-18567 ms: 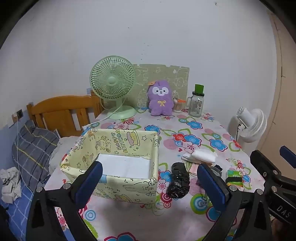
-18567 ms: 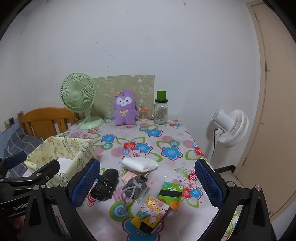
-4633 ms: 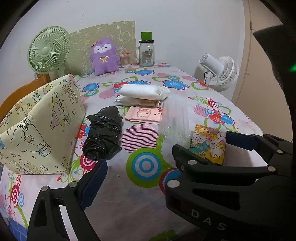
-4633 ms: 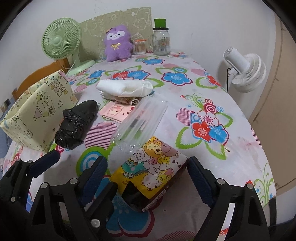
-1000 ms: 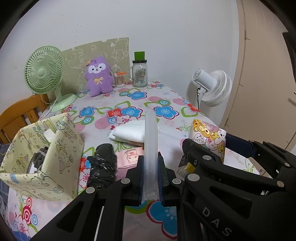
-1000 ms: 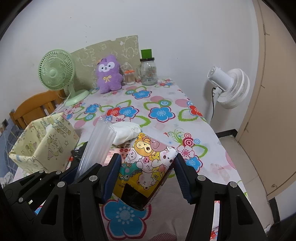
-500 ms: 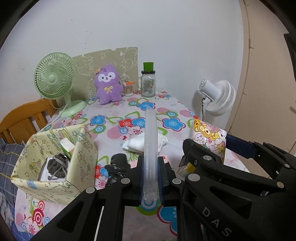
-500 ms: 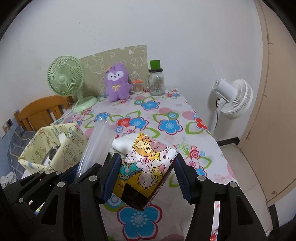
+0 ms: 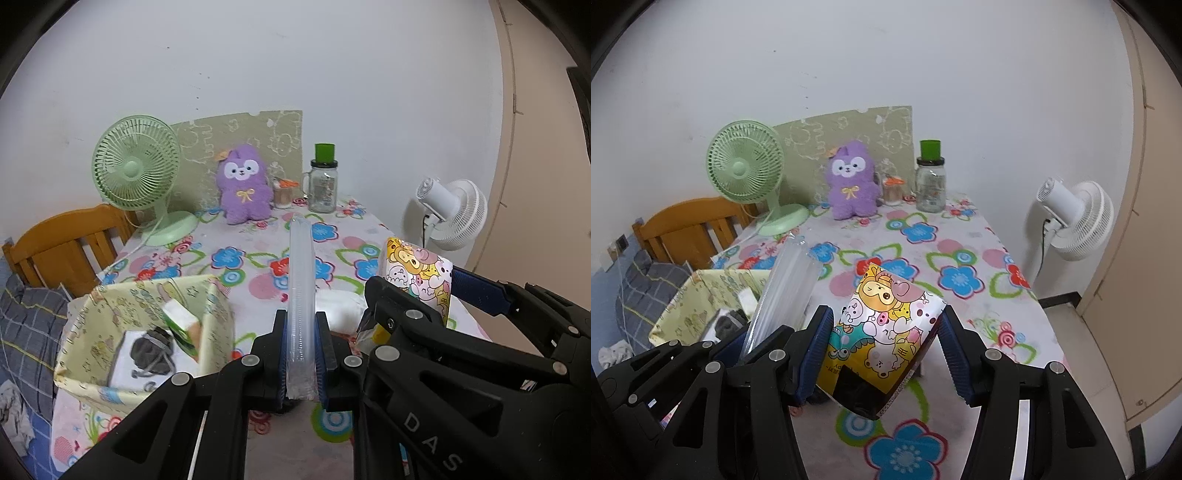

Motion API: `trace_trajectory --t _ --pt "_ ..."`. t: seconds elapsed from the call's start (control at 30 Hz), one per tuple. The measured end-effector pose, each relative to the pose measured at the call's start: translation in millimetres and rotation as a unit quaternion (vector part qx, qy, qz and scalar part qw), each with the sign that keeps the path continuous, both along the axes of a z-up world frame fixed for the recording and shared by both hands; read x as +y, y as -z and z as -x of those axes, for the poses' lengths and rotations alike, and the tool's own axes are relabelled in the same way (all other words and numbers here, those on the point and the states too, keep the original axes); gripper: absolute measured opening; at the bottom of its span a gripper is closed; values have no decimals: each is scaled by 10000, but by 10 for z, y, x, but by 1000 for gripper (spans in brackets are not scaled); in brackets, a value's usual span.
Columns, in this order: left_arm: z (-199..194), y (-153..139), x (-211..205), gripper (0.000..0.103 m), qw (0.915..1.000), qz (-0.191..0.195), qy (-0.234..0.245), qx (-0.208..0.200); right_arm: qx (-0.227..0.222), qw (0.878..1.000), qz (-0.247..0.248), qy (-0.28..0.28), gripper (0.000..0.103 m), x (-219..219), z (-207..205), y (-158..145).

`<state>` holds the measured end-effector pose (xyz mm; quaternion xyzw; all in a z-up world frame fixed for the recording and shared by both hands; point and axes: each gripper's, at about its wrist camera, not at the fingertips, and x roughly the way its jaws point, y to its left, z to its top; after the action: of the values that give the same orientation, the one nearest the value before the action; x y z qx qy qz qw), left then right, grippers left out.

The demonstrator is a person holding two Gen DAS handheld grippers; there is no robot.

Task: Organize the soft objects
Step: 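Carry the clear tube and cartoon box toward the storage box with both tools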

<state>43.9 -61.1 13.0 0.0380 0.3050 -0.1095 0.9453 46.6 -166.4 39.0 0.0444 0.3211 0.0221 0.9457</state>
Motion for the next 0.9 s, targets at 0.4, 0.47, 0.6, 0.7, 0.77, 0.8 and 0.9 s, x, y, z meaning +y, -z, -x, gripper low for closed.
trace_trajectory --t 0.4,0.47,0.6,0.7,0.77,0.8,0.9 --pt "-168 -110 366 11 9997 35 -240 -15 -39 9996 43 -292 61 377 -220 -132" --pt "-188 -114 423 11 9996 36 -270 -11 -35 9994 49 -334 61 439 -256 -138" --pt "-236 -106 553 11 9994 67 -325 24 -34 9991 91 -408 61 555 -326 -139" --pt "-259 -100 654 11 9993 116 -346 22 -28 9987 167 -485 61 671 -365 -151" --pt "-274 -89 712 11 9992 132 -374 28 -35 9985 188 -513 61 735 -382 -150" --pt "-287 -83 746 11 9991 141 -396 31 -35 9984 195 -532 61 776 -395 -146" --pt "-336 -52 862 11 9986 131 -502 63 -29 9979 191 -614 61 874 -423 -130"
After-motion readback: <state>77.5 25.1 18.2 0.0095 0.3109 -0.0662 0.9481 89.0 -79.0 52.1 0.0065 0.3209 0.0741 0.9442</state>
